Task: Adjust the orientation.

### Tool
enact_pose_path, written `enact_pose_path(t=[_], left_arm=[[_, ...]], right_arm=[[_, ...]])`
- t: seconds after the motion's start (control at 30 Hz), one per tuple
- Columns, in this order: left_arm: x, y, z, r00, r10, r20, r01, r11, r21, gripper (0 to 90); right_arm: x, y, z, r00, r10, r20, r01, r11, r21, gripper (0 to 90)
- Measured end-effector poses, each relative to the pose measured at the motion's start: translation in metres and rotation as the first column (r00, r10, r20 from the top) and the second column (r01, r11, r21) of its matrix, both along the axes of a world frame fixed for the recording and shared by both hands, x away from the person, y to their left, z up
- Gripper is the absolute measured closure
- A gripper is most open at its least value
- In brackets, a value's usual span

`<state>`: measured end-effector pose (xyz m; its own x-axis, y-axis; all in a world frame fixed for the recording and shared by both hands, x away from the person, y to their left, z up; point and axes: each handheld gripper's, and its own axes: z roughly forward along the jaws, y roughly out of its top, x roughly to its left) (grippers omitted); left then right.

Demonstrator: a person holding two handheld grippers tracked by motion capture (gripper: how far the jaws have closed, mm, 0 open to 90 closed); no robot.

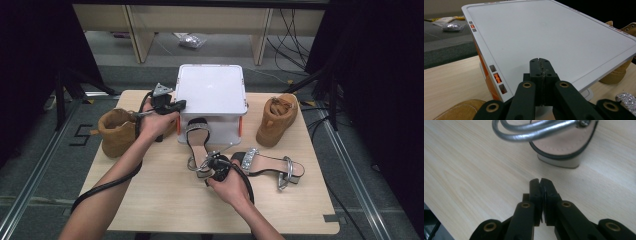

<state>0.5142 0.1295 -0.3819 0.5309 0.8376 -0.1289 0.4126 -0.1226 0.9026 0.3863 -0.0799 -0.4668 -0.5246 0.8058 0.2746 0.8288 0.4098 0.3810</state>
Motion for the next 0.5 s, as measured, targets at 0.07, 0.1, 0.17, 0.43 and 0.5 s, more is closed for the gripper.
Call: enact_pose_path(t=[0.07, 0.1, 0.17, 0.43, 0.5], left_arm=[[0.0, 0.0, 0.0, 1.0, -0.002, 0.0, 0.002, 1.0, 0.0, 88.9], [0.0, 0.0, 0.0, 1.0, -0.002, 0.0, 0.002, 1.0, 0.002, 88.9], [0.0, 0.0, 0.0, 1.0, -0.004, -0.003, 0.004, 1.0, 0.003, 88.9], [0.0, 0.001, 0.0, 1.0, -0.006, -0.004, 0.006, 1.0, -0.002, 88.9], [0.0, 0.001, 0.0, 1.0, -0.006, -0.003, 0.006, 1.0, -0.002, 89.0]], right_arm=[[0.0, 0.003, -0.001, 0.9999, -0.002, 0.011, 0.001, 1.0, 0.008, 88.2], [0.001, 0.003, -0.002, 0.9997, 0.008, 0.023, -0.008, 1.0, 0.018, 88.2], [0.004, 0.005, -0.004, 0.9987, -0.003, 0.051, 0.002, 1.0, 0.006, 88.2], [0.01, 0.009, -0.008, 0.9974, -0.036, 0.063, 0.034, 0.999, 0.023, 90.0], [0.009, 0.01, -0.008, 0.996, -0.066, 0.061, 0.063, 0.997, 0.043, 90.0]])
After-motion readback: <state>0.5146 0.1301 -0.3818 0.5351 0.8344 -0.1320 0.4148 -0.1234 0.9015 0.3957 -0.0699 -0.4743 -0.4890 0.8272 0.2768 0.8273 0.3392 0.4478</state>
